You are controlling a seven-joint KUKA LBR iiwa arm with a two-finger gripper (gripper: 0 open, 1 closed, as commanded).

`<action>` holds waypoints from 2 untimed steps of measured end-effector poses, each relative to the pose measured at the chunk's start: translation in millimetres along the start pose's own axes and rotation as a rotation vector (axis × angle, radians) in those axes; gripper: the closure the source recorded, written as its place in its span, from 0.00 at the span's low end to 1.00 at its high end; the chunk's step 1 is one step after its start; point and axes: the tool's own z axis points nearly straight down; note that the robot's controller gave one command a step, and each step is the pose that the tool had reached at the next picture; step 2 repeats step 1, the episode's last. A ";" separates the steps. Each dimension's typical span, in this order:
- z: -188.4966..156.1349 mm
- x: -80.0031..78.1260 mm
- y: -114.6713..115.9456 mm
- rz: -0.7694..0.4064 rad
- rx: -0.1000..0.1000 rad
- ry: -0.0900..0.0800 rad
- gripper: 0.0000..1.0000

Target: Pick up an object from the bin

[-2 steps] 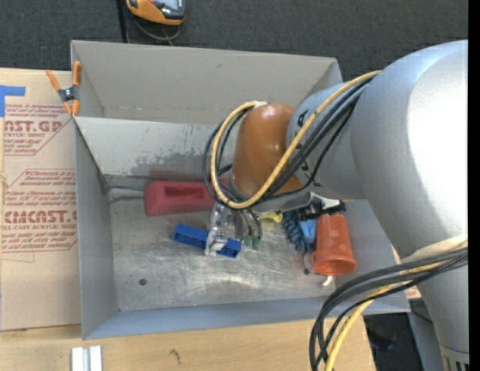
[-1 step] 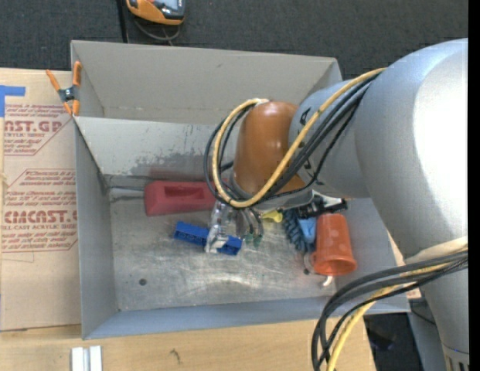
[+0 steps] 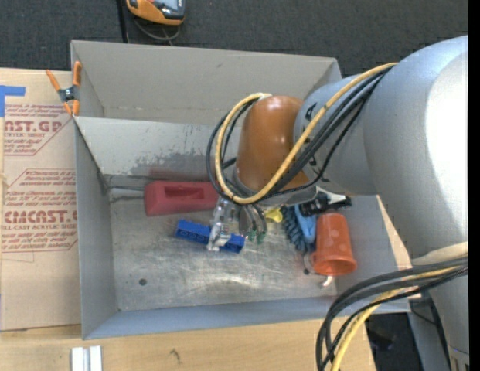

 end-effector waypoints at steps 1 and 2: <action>-21.5 -0.1 0.1 0.000 0.000 -0.001 1.00; -21.5 -0.1 0.1 0.000 0.000 -0.001 1.00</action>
Offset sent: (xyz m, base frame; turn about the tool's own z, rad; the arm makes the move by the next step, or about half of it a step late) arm 0.0001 -0.0001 0.0583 0.0000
